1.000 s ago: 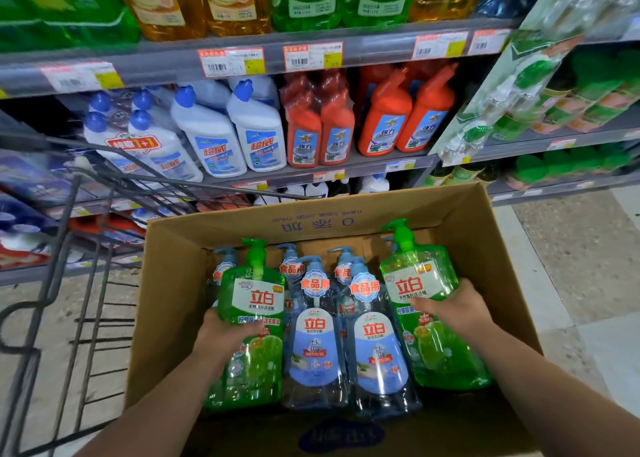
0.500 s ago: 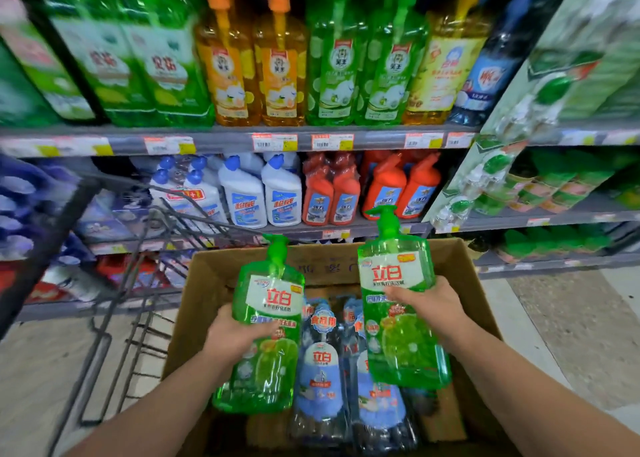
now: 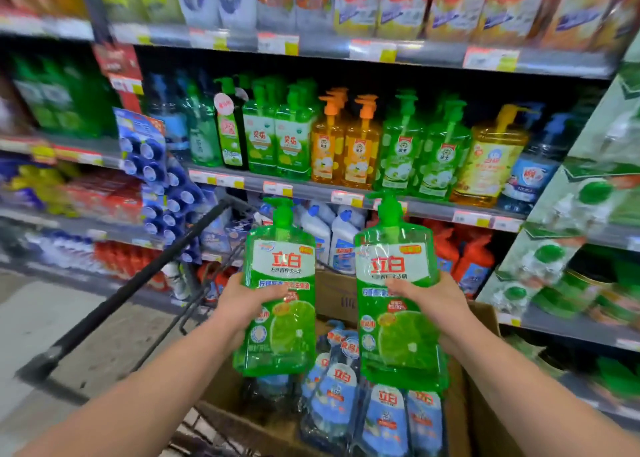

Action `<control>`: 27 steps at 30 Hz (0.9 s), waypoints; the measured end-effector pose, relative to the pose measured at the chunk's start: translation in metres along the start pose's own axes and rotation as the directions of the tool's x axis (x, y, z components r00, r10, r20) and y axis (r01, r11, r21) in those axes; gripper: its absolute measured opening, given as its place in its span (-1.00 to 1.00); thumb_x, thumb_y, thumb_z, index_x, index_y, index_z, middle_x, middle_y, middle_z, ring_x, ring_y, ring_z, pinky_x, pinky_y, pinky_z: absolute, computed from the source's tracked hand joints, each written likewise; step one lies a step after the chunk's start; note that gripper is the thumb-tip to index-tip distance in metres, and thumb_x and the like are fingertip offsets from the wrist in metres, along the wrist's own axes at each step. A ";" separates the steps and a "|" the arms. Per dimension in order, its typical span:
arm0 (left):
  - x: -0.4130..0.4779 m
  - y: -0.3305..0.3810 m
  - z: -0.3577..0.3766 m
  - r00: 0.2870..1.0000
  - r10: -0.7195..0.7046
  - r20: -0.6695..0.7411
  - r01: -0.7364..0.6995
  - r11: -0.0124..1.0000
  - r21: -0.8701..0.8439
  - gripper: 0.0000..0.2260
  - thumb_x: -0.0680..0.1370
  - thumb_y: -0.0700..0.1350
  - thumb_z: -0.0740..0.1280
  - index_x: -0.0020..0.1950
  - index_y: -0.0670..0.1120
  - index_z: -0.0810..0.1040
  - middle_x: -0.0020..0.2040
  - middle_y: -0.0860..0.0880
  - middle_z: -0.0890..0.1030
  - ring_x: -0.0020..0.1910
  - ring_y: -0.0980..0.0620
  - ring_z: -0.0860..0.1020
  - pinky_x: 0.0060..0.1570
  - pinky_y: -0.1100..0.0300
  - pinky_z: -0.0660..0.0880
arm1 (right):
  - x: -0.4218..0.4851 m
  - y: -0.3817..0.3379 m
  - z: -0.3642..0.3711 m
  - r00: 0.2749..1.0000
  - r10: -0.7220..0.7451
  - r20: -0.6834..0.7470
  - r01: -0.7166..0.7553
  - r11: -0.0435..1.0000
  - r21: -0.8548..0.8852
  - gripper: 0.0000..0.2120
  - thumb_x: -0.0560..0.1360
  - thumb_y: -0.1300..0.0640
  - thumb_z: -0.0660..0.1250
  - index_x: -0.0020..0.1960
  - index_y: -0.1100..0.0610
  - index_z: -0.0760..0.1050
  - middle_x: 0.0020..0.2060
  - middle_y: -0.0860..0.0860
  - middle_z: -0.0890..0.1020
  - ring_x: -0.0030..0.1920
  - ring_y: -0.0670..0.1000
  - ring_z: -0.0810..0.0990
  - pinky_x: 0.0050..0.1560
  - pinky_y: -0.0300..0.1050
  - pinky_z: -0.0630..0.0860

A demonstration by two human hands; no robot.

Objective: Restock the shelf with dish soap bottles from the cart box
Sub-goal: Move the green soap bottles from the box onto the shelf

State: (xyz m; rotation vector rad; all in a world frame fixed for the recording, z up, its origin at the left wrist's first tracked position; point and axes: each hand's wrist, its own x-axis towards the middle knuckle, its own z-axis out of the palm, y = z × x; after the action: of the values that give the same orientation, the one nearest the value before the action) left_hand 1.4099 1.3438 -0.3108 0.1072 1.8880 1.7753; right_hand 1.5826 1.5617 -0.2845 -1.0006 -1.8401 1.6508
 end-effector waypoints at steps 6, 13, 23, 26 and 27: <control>-0.065 0.026 -0.036 0.989 0.125 -0.082 -0.132 0.988 -0.083 -0.67 0.31 -0.24 0.53 0.03 -0.11 0.57 -0.09 -0.13 0.71 -0.11 -0.15 0.67 -0.04 -0.08 0.58 | -0.026 -0.036 0.023 0.983 -0.099 0.152 0.095 0.995 0.031 -0.68 0.23 0.14 0.58 -0.05 0.11 0.62 -0.23 -0.04 0.70 -0.30 -0.14 0.66 -0.31 -0.29 0.53; -0.119 0.044 -0.103 0.957 0.170 -0.236 -0.210 0.965 -0.159 -0.42 0.08 -0.14 0.57 0.06 -0.14 0.51 -0.11 -0.16 0.71 -0.20 -0.15 0.69 -0.23 -0.01 0.60 | -0.061 -0.075 0.081 0.935 -0.214 0.283 0.181 0.974 0.138 -0.79 0.28 0.23 0.55 -0.23 0.02 0.55 -0.43 -0.17 0.61 -0.51 -0.30 0.55 -0.53 -0.42 0.43; -0.153 0.065 -0.251 0.891 0.183 -0.416 -0.310 0.913 -0.264 -0.33 0.15 -0.22 0.53 0.22 -0.22 0.40 -0.04 -0.24 0.68 -0.27 -0.15 0.68 -0.33 0.02 0.60 | -0.113 -0.120 0.236 0.821 -0.200 0.535 0.108 0.974 0.197 -0.62 0.27 0.22 0.54 0.06 0.21 0.59 -0.14 0.16 0.71 -0.17 0.15 0.70 -0.07 0.17 0.63; -0.151 0.072 -0.311 0.880 0.194 -0.434 -0.328 0.909 -0.256 -0.44 0.15 -0.23 0.53 0.10 -0.17 0.43 -0.15 -0.19 0.70 -0.30 -0.13 0.68 -0.33 0.04 0.60 | -0.127 -0.130 0.298 0.801 -0.195 0.567 0.085 0.973 0.216 -0.60 0.25 0.21 0.56 0.05 0.18 0.57 -0.11 0.15 0.71 -0.14 0.16 0.69 -0.02 0.19 0.61; -0.149 0.075 -0.332 0.880 0.194 -0.434 -0.327 0.910 -0.255 -0.43 0.13 -0.22 0.53 0.09 -0.16 0.43 -0.16 -0.19 0.71 -0.29 -0.14 0.68 -0.34 0.04 0.60 | -0.132 -0.133 0.320 0.800 -0.200 0.566 0.087 0.971 0.221 -0.63 0.25 0.21 0.56 0.03 0.16 0.57 -0.13 0.14 0.71 -0.15 0.15 0.69 -0.03 0.16 0.61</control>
State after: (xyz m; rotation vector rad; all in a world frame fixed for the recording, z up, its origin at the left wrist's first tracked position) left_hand 1.3710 0.9927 -0.1964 -0.1385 1.8854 2.4281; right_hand 1.3963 1.2552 -0.1911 -0.2570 -2.0086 2.1465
